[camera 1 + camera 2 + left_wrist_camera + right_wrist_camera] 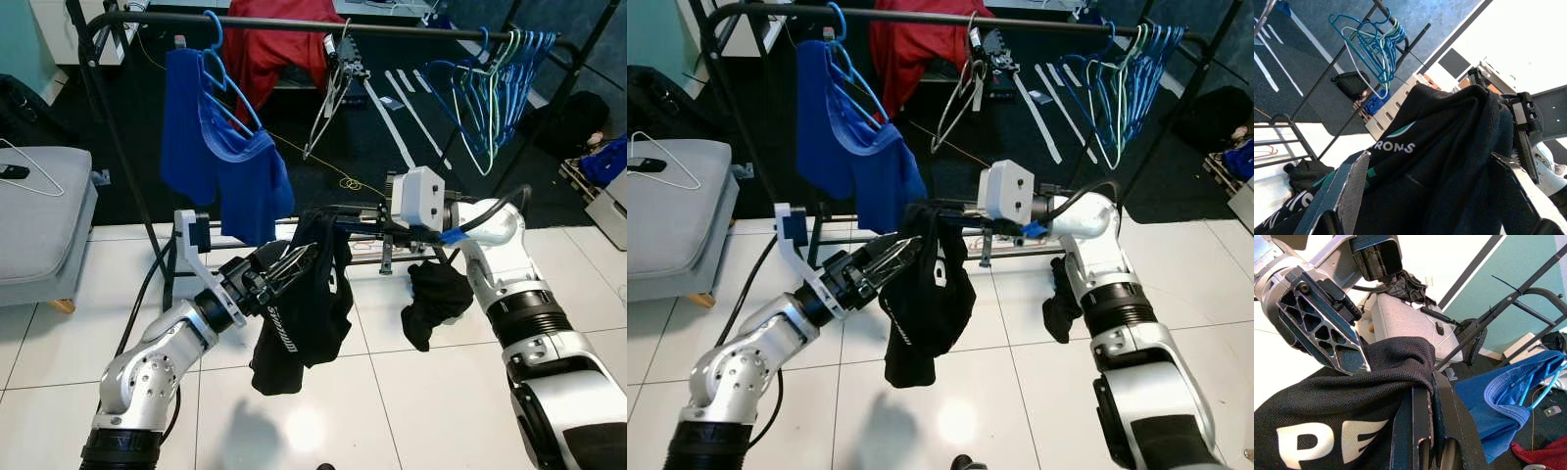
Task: Hang hanger
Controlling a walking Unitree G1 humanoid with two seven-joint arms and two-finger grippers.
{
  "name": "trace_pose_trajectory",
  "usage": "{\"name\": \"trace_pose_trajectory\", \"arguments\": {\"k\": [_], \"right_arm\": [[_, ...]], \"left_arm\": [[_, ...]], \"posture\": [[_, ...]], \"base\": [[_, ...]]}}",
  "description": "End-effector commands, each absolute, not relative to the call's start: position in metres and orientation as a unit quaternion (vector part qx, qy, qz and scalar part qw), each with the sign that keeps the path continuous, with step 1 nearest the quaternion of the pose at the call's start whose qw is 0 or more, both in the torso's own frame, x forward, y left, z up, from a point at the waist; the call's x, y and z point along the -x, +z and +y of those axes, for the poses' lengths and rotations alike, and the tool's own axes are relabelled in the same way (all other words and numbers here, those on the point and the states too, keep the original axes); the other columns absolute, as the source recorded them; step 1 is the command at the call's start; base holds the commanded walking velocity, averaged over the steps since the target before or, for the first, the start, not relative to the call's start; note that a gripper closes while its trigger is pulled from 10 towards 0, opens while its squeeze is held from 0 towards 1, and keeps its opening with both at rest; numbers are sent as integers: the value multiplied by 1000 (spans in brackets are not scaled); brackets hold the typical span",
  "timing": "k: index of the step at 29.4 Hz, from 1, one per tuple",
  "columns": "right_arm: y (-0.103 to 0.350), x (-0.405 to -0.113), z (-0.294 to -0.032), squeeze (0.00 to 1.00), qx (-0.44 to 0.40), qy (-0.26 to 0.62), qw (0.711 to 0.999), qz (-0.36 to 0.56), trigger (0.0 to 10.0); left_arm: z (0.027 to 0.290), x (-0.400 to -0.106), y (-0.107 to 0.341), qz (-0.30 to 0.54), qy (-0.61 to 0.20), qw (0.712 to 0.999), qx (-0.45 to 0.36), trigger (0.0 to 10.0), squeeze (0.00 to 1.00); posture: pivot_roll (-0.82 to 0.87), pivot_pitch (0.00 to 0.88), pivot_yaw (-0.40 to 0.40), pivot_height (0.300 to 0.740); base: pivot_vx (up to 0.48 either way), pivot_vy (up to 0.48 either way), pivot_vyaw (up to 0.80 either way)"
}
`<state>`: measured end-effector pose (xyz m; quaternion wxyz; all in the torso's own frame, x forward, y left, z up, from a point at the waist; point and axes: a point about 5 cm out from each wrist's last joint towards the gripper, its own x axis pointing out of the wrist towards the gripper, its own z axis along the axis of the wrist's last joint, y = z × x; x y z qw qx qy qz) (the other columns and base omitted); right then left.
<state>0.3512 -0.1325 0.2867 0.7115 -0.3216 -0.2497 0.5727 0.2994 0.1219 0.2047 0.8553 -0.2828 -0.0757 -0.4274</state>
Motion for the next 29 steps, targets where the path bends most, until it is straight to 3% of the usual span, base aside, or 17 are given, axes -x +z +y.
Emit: {"name": "trace_pose_trajectory", "arguments": {"k": [1, 4, 5, 6, 7, 8, 9, 29], "right_arm": [[292, -350, -133, 0, 325, 571, 707, -261, 0], [292, -350, -133, 0, 326, 571, 708, -260, 0], [292, -350, -133, 0, 326, 570, 708, -260, 0], [292, -350, -133, 0, 326, 570, 708, -260, 0], [292, -350, -133, 0, 326, 570, 708, -260, 0], [292, -350, -133, 0, 326, 570, 708, -260, 0], [292, -350, -133, 0, 326, 570, 708, -260, 0], [289, -351, -136, 0, 326, 565, 714, -256, 0]], "left_arm": [[124, -296, 201, -71, -434, 855, 276, 9647, 0], [124, -296, 201, -70, -434, 855, 275, 9647, 0], [124, -295, 200, -68, -437, 855, 271, 5412, 0], [124, -295, 199, -66, -439, 855, 268, 3804, 0], [124, -295, 199, -66, -439, 855, 268, 3804, 0], [124, -294, 198, -65, -439, 855, 267, 2235, 0], [124, -294, 198, -65, -439, 856, 266, 0, 0], [136, -298, 201, -76, -421, 877, 222, 0, 0]], "posture": [[-105, 229, -95, 740], [-105, 229, -95, 740], [-105, 230, -95, 740], [-106, 229, -95, 740], [-106, 229, -95, 740], [-106, 229, -96, 740], [-106, 229, -96, 740], [-98, 220, -95, 740]], "base": [[0, 0, 0], [0, 0, 0], [0, 0, 0], [0, 0, 0], [0, 0, 0], [0, 0, 0], [0, 0, 0], [0, 0, 0]]}}
